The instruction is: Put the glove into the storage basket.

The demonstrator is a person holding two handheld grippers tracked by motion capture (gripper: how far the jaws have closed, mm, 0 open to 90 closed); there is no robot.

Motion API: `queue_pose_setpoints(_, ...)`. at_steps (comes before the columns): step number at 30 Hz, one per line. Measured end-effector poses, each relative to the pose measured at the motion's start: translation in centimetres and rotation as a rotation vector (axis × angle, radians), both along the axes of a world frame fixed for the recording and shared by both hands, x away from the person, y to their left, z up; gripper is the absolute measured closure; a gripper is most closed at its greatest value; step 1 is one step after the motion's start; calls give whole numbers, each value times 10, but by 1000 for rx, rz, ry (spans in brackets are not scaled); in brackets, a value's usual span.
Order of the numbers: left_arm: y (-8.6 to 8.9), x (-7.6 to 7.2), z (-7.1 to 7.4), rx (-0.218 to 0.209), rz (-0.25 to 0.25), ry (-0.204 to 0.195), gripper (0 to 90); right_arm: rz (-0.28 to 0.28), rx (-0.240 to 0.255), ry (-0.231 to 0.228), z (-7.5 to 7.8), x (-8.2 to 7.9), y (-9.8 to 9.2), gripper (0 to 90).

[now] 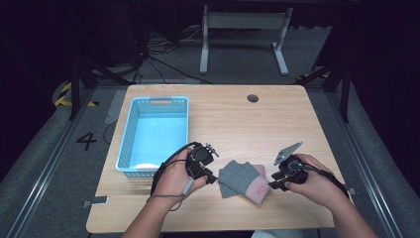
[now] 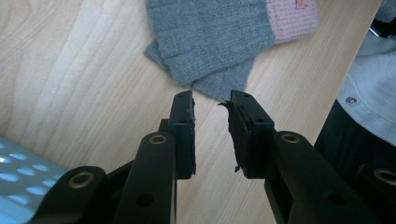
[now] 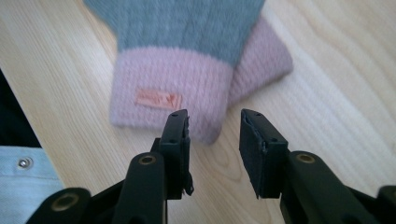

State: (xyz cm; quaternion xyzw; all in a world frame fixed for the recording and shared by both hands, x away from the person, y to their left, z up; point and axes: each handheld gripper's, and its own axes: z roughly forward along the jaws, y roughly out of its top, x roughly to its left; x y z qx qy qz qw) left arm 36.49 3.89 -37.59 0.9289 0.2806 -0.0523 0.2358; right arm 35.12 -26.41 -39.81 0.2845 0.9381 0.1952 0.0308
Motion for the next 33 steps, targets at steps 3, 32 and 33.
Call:
queue_pose_setpoints(3,-3,1,-4,7,-4,9,717,-3,-10,16,-7,-2,-4,626)
queue_pose_setpoints(32,-13,8,-21,33,-31,31,714,73,-15,22,-20,-1,-3,858)
queue_pose_setpoints(33,-14,8,-22,36,-28,35,714,72,-18,22,-21,-1,-2,860)
